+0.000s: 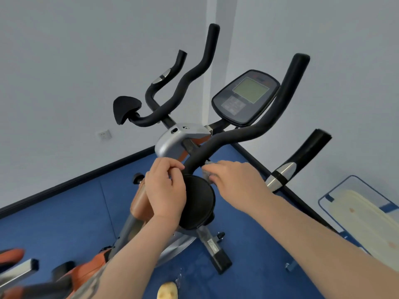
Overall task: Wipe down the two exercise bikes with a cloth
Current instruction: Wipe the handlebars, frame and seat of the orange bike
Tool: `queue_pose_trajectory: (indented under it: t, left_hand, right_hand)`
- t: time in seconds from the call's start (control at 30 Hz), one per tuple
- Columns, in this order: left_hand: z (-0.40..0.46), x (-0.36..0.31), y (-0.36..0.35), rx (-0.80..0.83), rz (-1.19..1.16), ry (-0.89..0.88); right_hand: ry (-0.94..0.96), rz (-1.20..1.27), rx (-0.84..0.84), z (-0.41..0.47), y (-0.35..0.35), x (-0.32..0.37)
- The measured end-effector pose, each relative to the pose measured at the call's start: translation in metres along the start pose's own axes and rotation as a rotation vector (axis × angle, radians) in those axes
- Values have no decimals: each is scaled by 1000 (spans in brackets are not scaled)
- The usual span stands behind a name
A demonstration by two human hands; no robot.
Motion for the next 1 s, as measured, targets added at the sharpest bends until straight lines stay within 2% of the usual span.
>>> queue_pose_trajectory:
  t: [0.13,0.2,0.33,0.4,0.47,0.57,0.7,0.77,0.83,0.9,1.0]
  left_hand:
    - [0,8,-2,99,-85,146]
    - [-2,9,-3,168,-98,180]
    - [-2,4,-4,210,-95,204]
    - [-2,1,-4,258,-89,189]
    - [1,0,-2,308,-81,157]
    - [8,-9,-2,409,17,36]
    - [21,-44,-20,573,-21,-220]
    - [23,-62,-35,639,13,-342]
    - [19,-74,-53,724,46,-423]
    - [10,-78,-67,813,104,-511]
    - [-7,-79,-74,866,289,-745]
  right_hand:
    - [-70,90,-64,-22,4,-4]
    - [-85,96,4,-33,8,-11]
    - [-278,89,105,-6,6,-26]
    - [-361,28,36,1,1,-18]
    - [-395,-46,-122,-14,-1,-4]
    - [-275,-153,-343,-55,1,14]
    - [-102,-230,-511,-89,15,-6]
    - [-171,-195,-607,-92,22,-18]
    - [-322,-50,-708,-90,19,-23]
    - [-376,34,-741,-88,1,-15]
    - [-283,-52,-652,-93,1,-21]
Point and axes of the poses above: each hand's wrist, its own z-axis towards the middle knuckle, its own y-axis out of the back of the hand, x = y × z, the point moved 6 cm from there along z, towards the middle knuckle, and after that the axes turned 1 degree about z, right-handed, at the moved point
